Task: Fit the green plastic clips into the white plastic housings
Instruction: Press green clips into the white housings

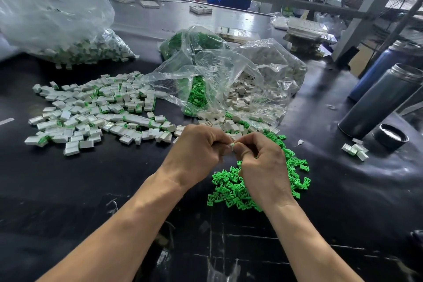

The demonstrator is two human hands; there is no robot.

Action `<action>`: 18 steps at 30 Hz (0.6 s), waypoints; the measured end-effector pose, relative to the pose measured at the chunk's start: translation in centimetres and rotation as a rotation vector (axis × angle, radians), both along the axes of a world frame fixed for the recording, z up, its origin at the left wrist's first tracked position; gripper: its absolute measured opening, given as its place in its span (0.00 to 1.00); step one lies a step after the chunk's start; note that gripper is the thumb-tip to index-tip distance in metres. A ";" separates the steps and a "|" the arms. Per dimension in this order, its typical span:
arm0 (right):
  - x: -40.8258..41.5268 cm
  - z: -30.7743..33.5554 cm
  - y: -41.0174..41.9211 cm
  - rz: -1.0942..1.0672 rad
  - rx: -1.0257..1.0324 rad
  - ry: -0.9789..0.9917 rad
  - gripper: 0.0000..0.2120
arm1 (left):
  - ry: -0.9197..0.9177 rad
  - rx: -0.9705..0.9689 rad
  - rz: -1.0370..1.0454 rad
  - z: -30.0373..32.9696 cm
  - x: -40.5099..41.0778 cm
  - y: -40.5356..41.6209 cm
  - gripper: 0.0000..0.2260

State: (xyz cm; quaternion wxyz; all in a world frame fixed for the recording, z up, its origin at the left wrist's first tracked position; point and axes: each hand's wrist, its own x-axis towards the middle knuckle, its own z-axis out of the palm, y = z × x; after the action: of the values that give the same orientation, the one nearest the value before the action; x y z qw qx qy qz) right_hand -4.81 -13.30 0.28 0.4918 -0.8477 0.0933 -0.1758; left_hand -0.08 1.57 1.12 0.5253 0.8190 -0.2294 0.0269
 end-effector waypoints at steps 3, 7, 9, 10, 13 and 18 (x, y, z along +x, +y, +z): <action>0.0 0.0 0.1 -0.003 0.021 0.012 0.11 | -0.015 0.014 0.005 0.1 -0.1 0.0 0.06; -0.2 0.2 0.2 0.002 -0.093 -0.051 0.09 | 0.052 -0.028 0.037 -0.2 0.2 0.0 0.10; -0.3 0.1 0.3 0.013 -0.179 -0.058 0.06 | 0.071 -0.018 0.035 -0.3 0.4 0.0 0.10; -0.3 0.0 0.3 0.009 -0.194 -0.064 0.06 | 0.079 -0.017 0.028 -0.4 0.5 0.0 0.11; -0.1 -0.4 0.3 -0.008 -0.090 -0.077 0.08 | 0.145 -0.072 0.023 -0.6 0.7 -0.1 0.14; 0.4 -0.8 -0.1 0.053 0.134 -0.035 0.10 | 0.247 -0.190 0.012 -1.0 0.9 -0.2 0.13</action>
State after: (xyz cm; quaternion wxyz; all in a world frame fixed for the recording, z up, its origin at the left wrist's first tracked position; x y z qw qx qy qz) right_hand -4.44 -13.40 -0.54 0.5535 -0.8117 0.0739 -0.1710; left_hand 0.85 1.36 0.16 0.6245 0.7639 -0.1545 -0.0495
